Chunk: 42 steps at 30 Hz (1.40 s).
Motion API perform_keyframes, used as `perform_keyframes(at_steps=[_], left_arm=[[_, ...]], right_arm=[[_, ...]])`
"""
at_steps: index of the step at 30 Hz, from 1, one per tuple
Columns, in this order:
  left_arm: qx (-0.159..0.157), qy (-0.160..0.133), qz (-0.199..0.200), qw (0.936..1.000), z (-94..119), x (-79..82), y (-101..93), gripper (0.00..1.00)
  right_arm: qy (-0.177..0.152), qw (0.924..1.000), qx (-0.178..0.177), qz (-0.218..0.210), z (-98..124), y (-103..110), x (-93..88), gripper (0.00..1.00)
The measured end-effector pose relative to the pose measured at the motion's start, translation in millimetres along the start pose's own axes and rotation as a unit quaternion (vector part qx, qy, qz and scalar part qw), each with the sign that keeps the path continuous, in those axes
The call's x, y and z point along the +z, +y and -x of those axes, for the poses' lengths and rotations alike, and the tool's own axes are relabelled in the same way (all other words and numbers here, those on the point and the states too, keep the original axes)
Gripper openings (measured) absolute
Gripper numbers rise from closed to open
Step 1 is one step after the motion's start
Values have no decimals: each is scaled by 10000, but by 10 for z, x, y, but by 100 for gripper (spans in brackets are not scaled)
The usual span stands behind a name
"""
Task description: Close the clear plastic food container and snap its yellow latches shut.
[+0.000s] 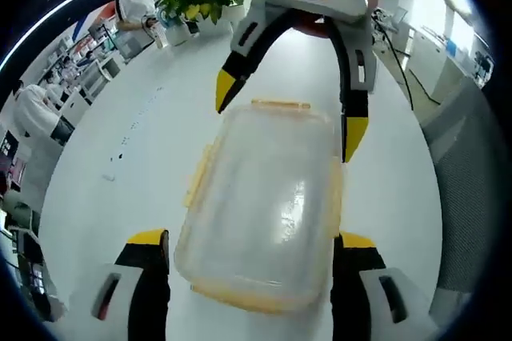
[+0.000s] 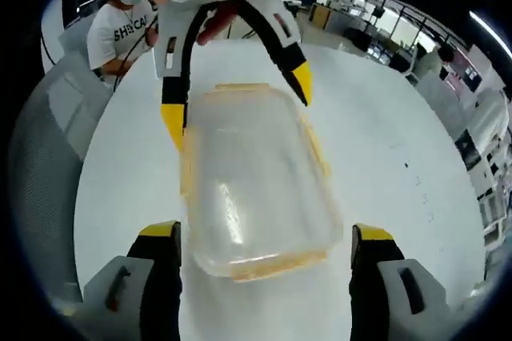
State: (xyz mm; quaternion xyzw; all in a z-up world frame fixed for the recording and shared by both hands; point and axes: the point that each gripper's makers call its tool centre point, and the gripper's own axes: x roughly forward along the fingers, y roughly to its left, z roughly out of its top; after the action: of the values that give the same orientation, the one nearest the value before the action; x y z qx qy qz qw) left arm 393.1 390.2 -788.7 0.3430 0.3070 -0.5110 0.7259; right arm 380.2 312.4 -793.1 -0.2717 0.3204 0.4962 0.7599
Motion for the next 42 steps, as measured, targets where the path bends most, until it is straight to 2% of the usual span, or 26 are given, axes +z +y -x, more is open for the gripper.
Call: perform_keyframes(at_steps=[4, 8, 11, 14, 15, 16, 21, 25, 30, 33, 39, 42], left_arm=[[248, -308, 317, 9987, 14, -45, -30, 85], [587, -538, 714, 9943, 86, -85, 33, 86], [847, -828, 1219, 9854, 151, -139, 70, 87], [954, -990, 1669, 9763, 184, -229, 39, 89], [928, -977, 1818, 9741, 177, -268, 3, 88], [901, -952, 1926, 9725, 157, -357, -160, 88], [791, -780, 2021, 9730, 92, -431, -341, 91], [801, -875, 2125, 9699, 102, -419, -360, 91], [755, -831, 2119, 9708, 109, -443, -387, 91], [779, -895, 2333, 9651, 163, -465, -370, 91], [878, -861, 2379, 9635, 267, -540, -383, 90], [946, -947, 2572, 9570, 319, -564, -377, 89]], right_arm=[[-345, 9982, -295, -388, 25, -18, 28, 92], [-496, 9957, -466, -631, 29, 5, 0, 94], [-779, 9885, -508, -1193, 46, 53, 27, 96], [-715, 9891, -586, -1148, 50, 94, -51, 95], [-699, 9863, -539, -1395, 33, 255, -165, 91], [-709, 9858, -534, -1422, 31, 267, -170, 91], [-689, 9849, -506, -1505, 3, 382, -236, 92], [-658, 9842, -501, -1565, 9, 421, -275, 93], [-686, 9833, -550, -1592, 67, 443, -266, 93], [-720, 9824, -599, -1617, 103, 437, -255, 93], [-813, 9774, -749, -1802, 172, 460, -274, 92], [-829, 9759, -805, -1853, 209, 504, -285, 91]])
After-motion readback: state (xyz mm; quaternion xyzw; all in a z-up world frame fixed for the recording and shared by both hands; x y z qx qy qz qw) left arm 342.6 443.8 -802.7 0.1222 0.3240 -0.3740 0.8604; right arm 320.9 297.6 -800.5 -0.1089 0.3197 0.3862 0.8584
